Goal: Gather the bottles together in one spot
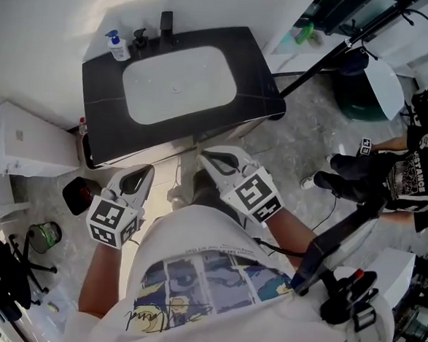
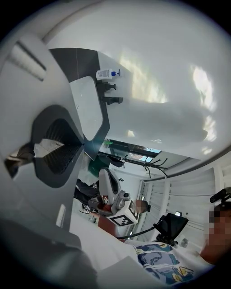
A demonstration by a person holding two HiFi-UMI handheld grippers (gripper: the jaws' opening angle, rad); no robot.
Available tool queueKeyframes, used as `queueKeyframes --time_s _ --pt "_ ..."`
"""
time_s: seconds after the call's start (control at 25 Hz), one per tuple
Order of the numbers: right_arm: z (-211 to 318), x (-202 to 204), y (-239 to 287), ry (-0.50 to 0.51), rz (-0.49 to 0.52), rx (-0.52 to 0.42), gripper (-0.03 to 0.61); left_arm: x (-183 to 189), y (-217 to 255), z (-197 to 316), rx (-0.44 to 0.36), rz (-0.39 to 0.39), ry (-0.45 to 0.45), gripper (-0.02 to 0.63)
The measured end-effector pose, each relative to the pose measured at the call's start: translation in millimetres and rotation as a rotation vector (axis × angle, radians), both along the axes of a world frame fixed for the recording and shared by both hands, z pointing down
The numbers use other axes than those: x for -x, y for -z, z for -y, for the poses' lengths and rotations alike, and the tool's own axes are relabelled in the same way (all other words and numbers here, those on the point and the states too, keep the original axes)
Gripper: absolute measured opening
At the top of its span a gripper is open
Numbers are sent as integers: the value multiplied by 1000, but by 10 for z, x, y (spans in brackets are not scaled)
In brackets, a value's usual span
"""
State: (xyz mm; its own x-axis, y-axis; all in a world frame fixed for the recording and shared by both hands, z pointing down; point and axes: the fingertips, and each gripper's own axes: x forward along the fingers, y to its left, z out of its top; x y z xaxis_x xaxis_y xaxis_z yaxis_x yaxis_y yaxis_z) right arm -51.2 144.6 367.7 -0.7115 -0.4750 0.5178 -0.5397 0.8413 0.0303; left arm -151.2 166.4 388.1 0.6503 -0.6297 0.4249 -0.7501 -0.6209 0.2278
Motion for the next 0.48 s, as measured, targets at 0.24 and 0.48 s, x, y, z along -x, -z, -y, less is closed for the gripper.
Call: queueKeyframes --time_s 0.24,0.48 --pt "22 26 20 4 -18 -18 2 17 11 46 -3 4 -7 2" --pt "36 115 54 13 -21 -22 2 61 28 38 16 -4 -10 2"
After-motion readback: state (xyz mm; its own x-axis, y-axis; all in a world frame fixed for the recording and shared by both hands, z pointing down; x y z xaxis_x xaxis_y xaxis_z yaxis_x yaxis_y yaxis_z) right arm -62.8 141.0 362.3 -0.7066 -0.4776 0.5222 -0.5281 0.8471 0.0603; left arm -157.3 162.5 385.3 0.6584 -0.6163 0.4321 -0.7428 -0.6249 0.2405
